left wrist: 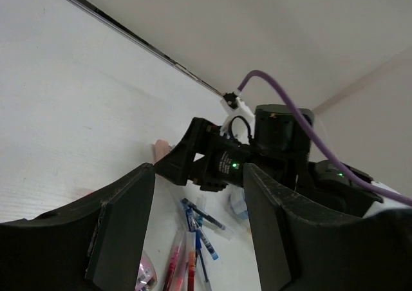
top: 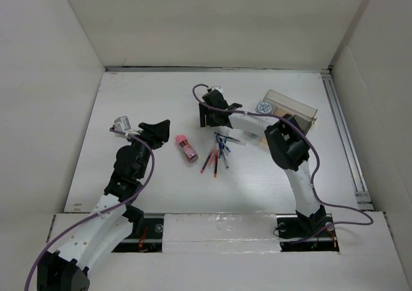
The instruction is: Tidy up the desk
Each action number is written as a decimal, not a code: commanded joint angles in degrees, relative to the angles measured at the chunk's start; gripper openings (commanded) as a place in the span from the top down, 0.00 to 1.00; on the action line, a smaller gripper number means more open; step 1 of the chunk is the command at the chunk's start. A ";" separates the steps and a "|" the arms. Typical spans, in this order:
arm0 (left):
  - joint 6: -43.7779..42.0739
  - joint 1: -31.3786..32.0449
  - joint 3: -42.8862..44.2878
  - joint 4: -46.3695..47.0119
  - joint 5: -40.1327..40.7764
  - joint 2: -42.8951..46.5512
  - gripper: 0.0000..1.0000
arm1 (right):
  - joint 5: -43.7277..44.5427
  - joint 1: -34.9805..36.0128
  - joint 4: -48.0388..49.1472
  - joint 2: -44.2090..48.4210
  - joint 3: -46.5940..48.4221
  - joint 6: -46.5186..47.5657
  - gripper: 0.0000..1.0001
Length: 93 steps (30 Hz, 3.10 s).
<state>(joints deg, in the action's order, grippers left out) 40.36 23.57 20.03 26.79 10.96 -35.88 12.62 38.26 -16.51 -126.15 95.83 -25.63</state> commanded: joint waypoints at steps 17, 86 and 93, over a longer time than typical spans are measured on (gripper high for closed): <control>-0.28 0.16 -0.08 2.92 -1.29 0.72 0.47 | 1.17 -0.90 14.39 16.96 -10.55 -4.52 0.81; 4.47 0.16 0.01 -3.50 9.34 5.20 0.46 | -6.38 15.18 4.21 4.86 -9.17 -4.43 0.72; 4.11 0.16 -0.26 -2.62 8.02 5.47 0.47 | -8.05 11.22 10.80 16.28 -15.76 -8.65 0.94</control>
<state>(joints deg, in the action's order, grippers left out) 45.30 23.57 19.57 21.50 19.94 -31.20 5.54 52.27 -10.02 -119.00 82.87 -31.51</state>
